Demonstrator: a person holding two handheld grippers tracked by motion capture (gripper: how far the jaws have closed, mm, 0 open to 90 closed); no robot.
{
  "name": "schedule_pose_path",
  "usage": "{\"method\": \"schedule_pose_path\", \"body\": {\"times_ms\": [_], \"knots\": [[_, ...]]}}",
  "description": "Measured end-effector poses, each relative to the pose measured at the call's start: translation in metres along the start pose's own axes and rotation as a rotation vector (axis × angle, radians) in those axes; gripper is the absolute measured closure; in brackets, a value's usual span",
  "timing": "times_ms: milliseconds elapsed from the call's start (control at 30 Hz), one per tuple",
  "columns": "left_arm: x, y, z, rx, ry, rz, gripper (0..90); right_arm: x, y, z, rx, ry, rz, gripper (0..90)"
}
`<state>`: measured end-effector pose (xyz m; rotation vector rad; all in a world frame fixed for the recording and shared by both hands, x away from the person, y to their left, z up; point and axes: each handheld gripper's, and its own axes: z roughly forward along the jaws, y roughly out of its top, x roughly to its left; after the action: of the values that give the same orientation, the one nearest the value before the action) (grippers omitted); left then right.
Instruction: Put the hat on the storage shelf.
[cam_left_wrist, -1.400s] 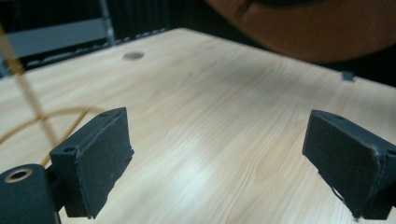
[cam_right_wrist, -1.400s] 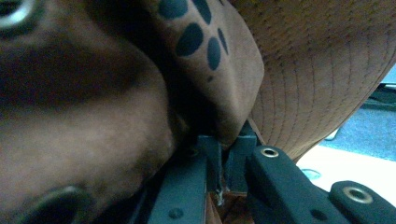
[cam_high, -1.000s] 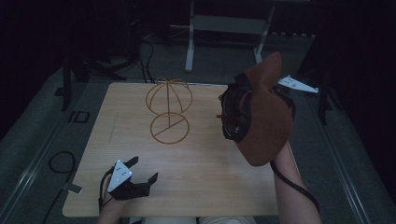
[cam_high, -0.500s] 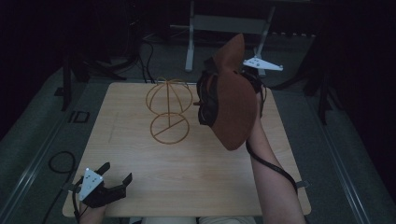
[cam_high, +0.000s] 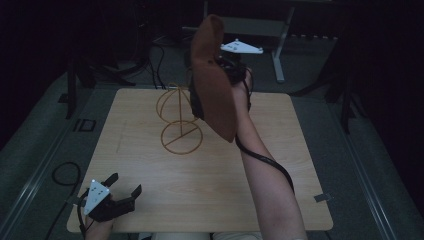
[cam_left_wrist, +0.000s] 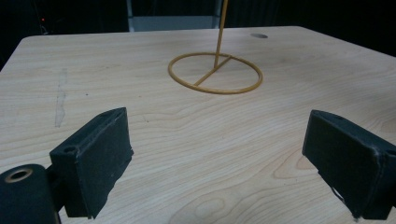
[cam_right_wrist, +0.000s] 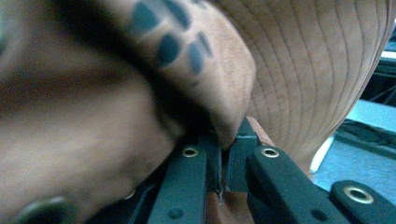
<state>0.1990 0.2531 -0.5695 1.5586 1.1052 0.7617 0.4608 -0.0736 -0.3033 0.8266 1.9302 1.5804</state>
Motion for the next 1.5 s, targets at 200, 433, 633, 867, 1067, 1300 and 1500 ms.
{"method": "schedule_pose_path", "body": {"times_ms": [200,433,633,867,1067,1300,1500], "knots": [[0.001,0.000,-0.001,-0.007,-0.006,-0.010,8.4,0.023,-0.008,0.029,0.069,0.052,-0.027,86.2],[0.002,0.000,-0.001,-0.011,-0.017,-0.021,8.4,0.049,-0.018,0.054,0.189,0.143,-0.068,82.1],[0.002,0.000,-0.002,-0.013,-0.023,-0.027,8.4,0.056,-0.034,0.072,0.257,0.167,-0.053,55.7],[0.004,-0.001,-0.001,-0.010,-0.022,-0.035,8.4,0.053,-0.032,0.074,0.306,0.200,-0.021,36.6],[0.005,-0.003,0.000,0.002,-0.018,-0.032,8.4,0.049,-0.037,0.064,0.294,0.229,-0.018,20.1],[0.003,-0.003,0.002,0.009,-0.017,-0.028,8.4,0.036,-0.039,0.042,0.231,0.258,-0.004,16.6],[0.004,-0.004,0.003,0.009,-0.017,-0.035,8.4,0.029,-0.050,0.029,0.266,0.246,-0.029,16.3]]}}
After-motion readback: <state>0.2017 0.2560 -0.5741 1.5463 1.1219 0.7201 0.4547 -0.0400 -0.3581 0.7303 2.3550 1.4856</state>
